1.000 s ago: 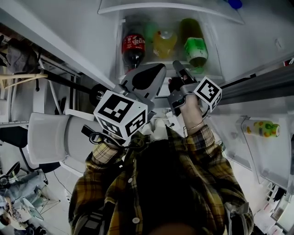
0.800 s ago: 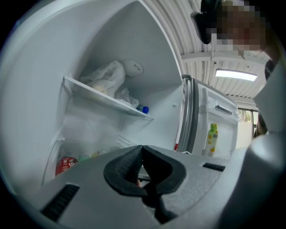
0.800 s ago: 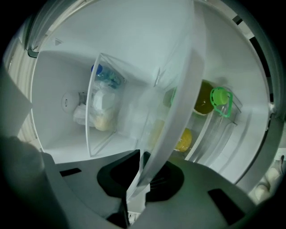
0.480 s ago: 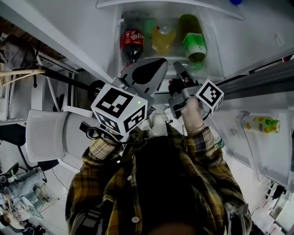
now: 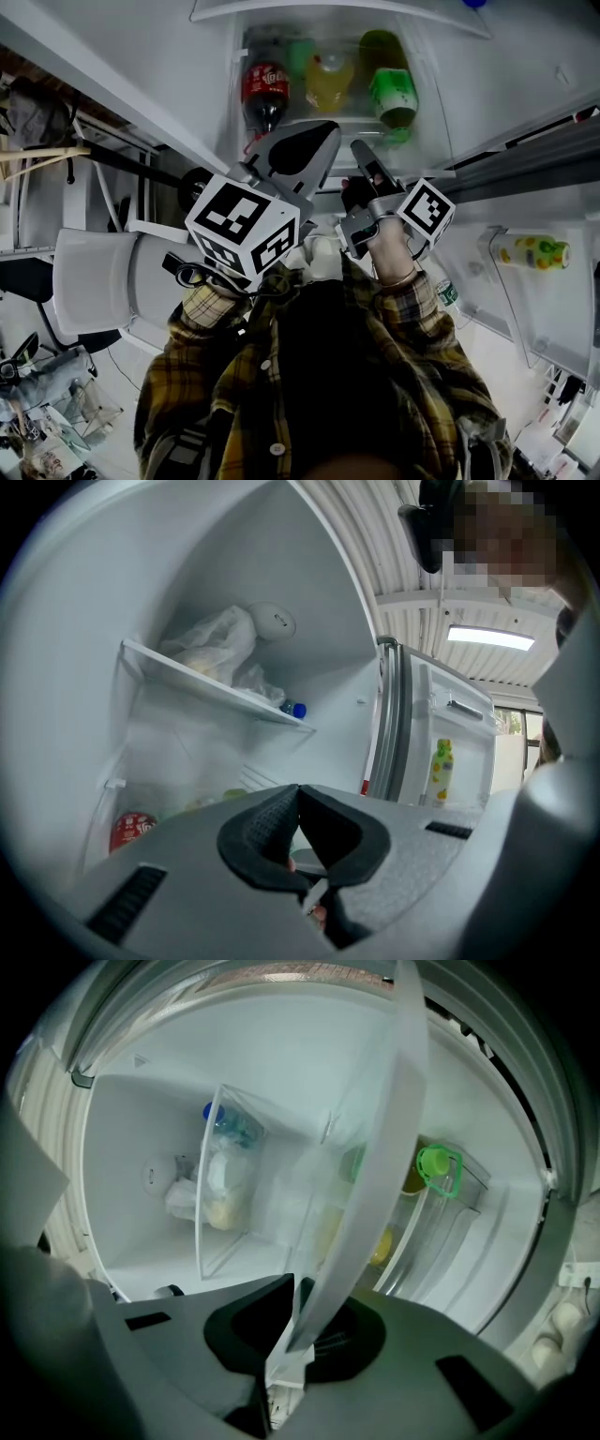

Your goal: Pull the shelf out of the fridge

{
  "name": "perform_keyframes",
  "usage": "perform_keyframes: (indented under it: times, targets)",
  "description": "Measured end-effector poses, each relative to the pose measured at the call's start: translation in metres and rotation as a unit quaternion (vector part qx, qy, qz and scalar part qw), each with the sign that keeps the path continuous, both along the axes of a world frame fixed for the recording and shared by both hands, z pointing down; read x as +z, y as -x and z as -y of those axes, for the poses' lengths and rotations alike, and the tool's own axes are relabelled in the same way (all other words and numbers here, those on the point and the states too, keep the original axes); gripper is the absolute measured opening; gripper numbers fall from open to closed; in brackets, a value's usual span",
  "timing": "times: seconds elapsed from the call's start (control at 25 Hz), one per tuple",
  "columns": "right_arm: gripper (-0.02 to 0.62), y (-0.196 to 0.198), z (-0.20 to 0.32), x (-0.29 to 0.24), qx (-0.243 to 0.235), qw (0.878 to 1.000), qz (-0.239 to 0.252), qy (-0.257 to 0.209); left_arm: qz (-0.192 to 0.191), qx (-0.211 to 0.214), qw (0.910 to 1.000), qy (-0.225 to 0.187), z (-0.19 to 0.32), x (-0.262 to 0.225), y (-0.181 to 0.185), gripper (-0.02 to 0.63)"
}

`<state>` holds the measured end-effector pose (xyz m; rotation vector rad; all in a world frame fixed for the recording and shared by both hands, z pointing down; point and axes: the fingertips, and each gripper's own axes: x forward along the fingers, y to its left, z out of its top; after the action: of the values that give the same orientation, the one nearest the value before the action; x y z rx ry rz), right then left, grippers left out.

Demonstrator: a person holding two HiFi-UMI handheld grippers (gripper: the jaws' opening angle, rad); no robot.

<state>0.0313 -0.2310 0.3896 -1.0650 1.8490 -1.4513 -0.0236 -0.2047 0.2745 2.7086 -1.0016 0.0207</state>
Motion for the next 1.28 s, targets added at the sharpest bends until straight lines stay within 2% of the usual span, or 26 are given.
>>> perform_keyframes:
  times: [1.28]
  targets:
    - [0.043,-0.001,-0.018,-0.001,-0.002,1.000,0.007,0.013,-0.004,0.030,0.9995,0.012,-0.001,-0.004,0.002,0.003]
